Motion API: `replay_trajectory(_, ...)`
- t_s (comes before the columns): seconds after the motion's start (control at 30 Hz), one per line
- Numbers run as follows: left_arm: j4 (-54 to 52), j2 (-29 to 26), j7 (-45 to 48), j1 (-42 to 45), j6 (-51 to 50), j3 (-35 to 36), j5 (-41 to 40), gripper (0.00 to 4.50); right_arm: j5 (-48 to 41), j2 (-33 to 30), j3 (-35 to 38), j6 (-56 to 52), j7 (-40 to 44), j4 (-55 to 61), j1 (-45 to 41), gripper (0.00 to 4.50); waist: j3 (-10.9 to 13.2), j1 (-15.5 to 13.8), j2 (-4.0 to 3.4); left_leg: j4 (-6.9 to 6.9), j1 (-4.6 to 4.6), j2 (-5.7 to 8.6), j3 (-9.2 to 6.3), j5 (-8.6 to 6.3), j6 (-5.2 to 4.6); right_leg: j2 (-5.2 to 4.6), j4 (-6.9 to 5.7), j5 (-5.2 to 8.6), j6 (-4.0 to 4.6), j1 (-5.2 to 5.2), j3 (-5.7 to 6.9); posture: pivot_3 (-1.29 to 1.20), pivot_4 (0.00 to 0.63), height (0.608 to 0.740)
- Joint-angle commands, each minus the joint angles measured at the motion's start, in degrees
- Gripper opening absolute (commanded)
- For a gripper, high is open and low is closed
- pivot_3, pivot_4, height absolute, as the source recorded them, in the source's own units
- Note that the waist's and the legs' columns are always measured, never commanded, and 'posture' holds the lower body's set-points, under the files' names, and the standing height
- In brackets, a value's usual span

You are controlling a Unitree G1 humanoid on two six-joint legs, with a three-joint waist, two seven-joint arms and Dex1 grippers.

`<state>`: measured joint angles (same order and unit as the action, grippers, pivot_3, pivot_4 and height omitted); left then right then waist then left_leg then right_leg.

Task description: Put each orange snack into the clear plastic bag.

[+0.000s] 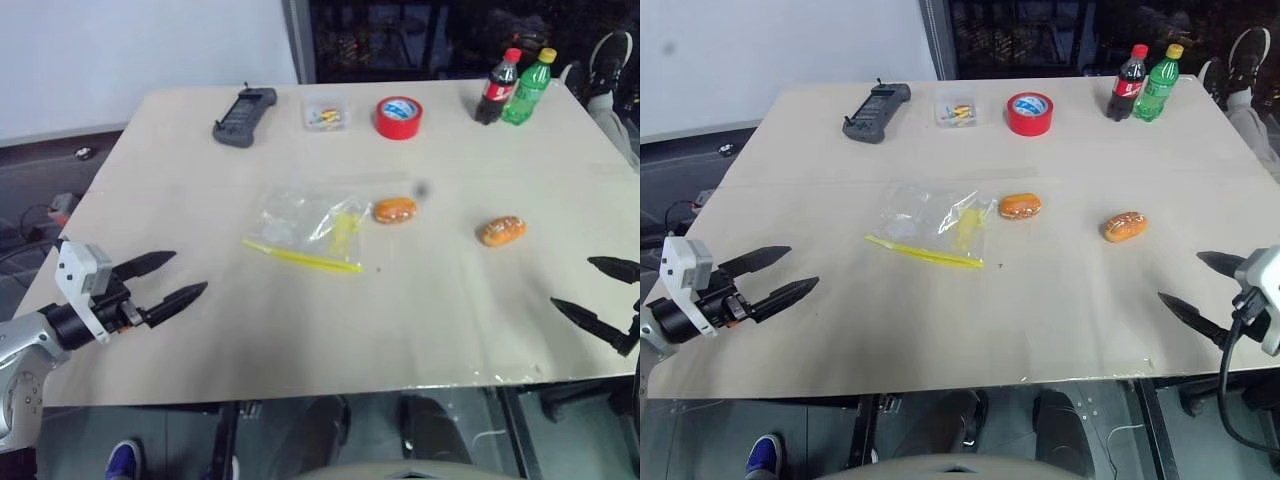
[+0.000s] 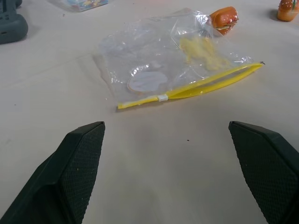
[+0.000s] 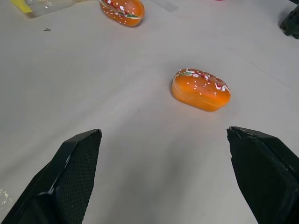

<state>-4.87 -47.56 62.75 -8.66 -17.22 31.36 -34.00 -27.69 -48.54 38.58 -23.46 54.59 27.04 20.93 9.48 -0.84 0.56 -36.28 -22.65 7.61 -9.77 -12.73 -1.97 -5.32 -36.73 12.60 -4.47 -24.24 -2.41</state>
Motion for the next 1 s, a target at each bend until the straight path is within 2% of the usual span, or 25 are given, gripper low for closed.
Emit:
replay_trajectory(0.03, -1.15, -0.14, -0.79, 0.60, -0.56, 0.66, -0.80, 4.50, -0.71, -0.92, 0.21, -0.54, -0.86, 1.65, -1.75, 4.43, 0.00, 0.00, 0.00, 0.00, 0.00, 0.00, 0.00, 0.00, 0.00, 0.00, 0.00, 0.00, 0.00, 0.00, 0.00, 0.00, 0.150, 0.740)
replay_trajectory(0.3, -4.79, 2.00, -4.38, 2.51, -3.43, -0.67, -2.03, 4.50, -1.23, -0.67, -3.73, -2.02, -2.92, 2.55, -6.27, 4.43, 0.01, 0.00, 0.01, -0.01, -0.01, 0.00, -0.01, -0.01, 0.00, 0.01, 0.00, -0.01, 0.01, 0.00, 0.02, 0.00, 0.150, 0.740)
replay_trajectory(0.47, -8.03, 3.35, -11.12, 4.43, -6.28, -2.09, -0.99, 4.50, -1.20, 0.49, -7.67, -2.03, -5.13, 4.50, -9.20, 4.43, 0.01, -0.01, 0.02, -0.01, -0.01, 0.00, 0.00, -0.02, -0.01, 0.00, 0.01, -0.03, -0.01, 0.00, 0.01, 0.00, 0.150, 0.740)
replay_trajectory(0.63, -8.07, 1.48, -20.21, 9.04, -19.68, -3.17, -2.72, 4.50, -2.11, 0.89, -14.17, -3.46, -6.56, 8.17, -12.90, 4.43, 0.01, 0.05, 0.01, -0.02, 0.00, -0.01, -0.03, -0.01, -0.01, 0.04, 0.00, -0.15, -0.22, -0.01, 0.02, 0.00, 0.150, 0.740)
replay_trajectory(0.7, -4.80, -1.14, -22.09, 13.29, -28.78, -5.51, -3.81, 4.50, -2.56, 0.86, -18.50, -3.38, -5.72, 9.29, -15.38, 4.43, 0.02, 0.03, 0.04, -0.02, 0.01, 0.00, -0.03, -0.01, -0.01, 0.06, -0.01, -0.15, -0.23, 0.00, 0.03, 0.00, 0.150, 0.740)
replay_trajectory(0.8, 4.07, -3.92, -19.73, 21.26, -35.93, -10.17, -3.96, 4.50, -2.79, 1.52, -24.02, -1.89, -4.22, 9.59, -19.40, 4.43, 0.02, 0.06, 0.03, -0.04, 0.03, 0.00, -0.06, -0.01, -0.01, 0.33, -0.04, -0.11, -0.31, 0.00, 0.08, 0.00, 0.150, 0.740)
replay_trajectory(1.0, 31.40, -3.64, -11.58, 42.89, -34.35, -22.36, 3.83, 4.50, -0.89, 4.83, -32.91, 0.18, -4.00, 8.02, -26.71, 4.43, 0.06, 0.02, 0.19, -0.07, -0.01, 0.05, -0.13, 0.03, -0.04, 0.36, -0.04, -0.17, -0.23, -0.01, 0.18, 0.00, 0.150, 0.740)
